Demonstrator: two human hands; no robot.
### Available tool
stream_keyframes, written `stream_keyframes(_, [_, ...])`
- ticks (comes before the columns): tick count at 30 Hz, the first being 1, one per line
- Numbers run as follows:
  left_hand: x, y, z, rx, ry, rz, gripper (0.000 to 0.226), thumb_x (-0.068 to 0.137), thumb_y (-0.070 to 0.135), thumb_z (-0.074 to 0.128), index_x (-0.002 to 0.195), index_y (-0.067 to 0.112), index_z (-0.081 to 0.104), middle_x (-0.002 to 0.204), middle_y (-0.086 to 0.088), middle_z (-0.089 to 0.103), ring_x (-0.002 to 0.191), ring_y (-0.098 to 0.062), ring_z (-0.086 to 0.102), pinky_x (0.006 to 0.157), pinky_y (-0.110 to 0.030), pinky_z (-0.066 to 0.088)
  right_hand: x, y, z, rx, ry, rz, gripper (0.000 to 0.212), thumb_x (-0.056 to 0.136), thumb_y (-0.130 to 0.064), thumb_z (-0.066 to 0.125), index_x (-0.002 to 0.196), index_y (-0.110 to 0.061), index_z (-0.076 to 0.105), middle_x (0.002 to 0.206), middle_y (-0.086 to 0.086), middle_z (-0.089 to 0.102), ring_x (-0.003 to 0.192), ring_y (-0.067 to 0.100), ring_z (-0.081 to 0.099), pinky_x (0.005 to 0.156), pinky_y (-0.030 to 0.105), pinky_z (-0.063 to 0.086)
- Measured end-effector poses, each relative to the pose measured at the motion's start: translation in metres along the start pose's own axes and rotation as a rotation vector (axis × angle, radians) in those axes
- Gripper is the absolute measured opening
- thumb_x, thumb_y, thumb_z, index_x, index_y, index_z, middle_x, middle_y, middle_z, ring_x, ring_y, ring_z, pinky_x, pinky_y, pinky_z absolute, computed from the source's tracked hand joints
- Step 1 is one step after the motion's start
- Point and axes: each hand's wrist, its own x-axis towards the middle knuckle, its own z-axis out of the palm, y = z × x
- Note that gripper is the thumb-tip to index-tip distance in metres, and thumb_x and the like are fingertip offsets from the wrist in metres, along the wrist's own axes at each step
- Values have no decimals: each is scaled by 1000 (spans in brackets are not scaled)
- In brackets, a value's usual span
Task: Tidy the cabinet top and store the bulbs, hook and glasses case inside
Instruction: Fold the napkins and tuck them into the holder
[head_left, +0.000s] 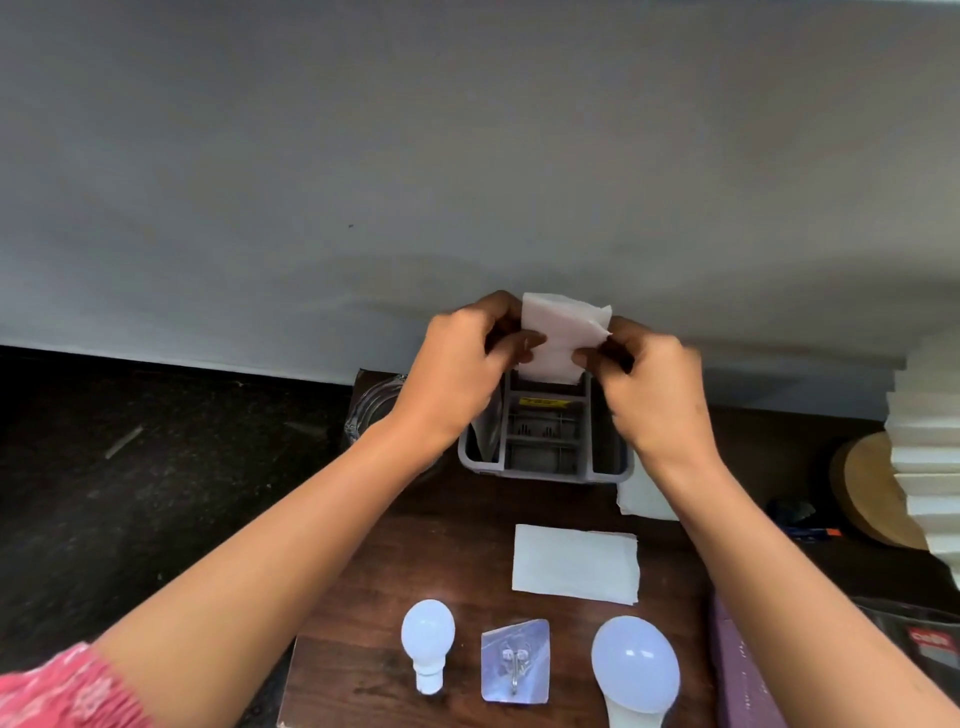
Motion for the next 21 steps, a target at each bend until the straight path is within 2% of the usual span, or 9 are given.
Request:
stream_keyframes(4, [1,-4,5,32,-32,-2,11,84,4,62,79,14,58,81,-16,72,78,-26,70,77,-44,56,3,10,6,-5,-40,54,20,86,-7,57,104,-11,64,84,1,61,76,16,55,55,-8,35])
stream_keyframes(6, [1,-5,6,55,-40,1,14,84,4,61,77,16,56,80,-15,71,77,-26,69,76,-40,56,2,14,8,-4,-47,55,19,86,-8,57,104,-11,64,85,2,62,77,16,54,55,-6,36])
stream_keyframes(8, [0,-8,7,94,-46,14,11,84,5,61,77,12,57,77,-15,71,70,-23,67,70,-32,54,2,16,10,-30,-53,27,18,85,-9,59,102,-10,65,89,5,65,81,16,55,56,5,38])
stream_keyframes(11, [-2,-11,9,149,-55,23,17,84,7,62,72,11,51,73,-16,68,60,-17,62,61,-28,50,3,21,12,-96,-60,-10,18,82,-9,62,100,-5,65,95,13,63,86,26,57,70,21,37])
stream_keyframes(14, [-3,-14,12,221,-72,52,9,84,10,63,82,3,57,81,-17,68,74,-28,64,69,-35,51,2,26,12,-102,-49,-7,17,80,-10,64,95,-3,65,89,8,55,83,24,54,66,16,31])
stream_keyframes(17, [-4,-15,13,297,-54,109,13,83,10,63,96,6,62,92,-13,67,85,-26,61,69,-21,40,0,28,11,-109,-51,15,16,79,-11,66,94,-7,66,95,8,57,89,24,55,70,15,32])
stream_keyframes(19, [-4,-13,14,361,-53,137,16,83,8,63,99,5,61,96,-13,65,88,-26,59,69,-19,36,-1,27,10,-125,-71,31,20,79,-12,66,99,-8,65,102,11,59,96,28,56,78,24,39])
stream_keyframes(21, [-7,-12,15,420,-33,164,22,82,7,64,104,5,60,102,-14,63,95,-27,57,76,-21,36,-7,23,7,-135,-40,26,25,80,-12,65,106,-10,62,108,12,58,102,29,54,87,33,45])
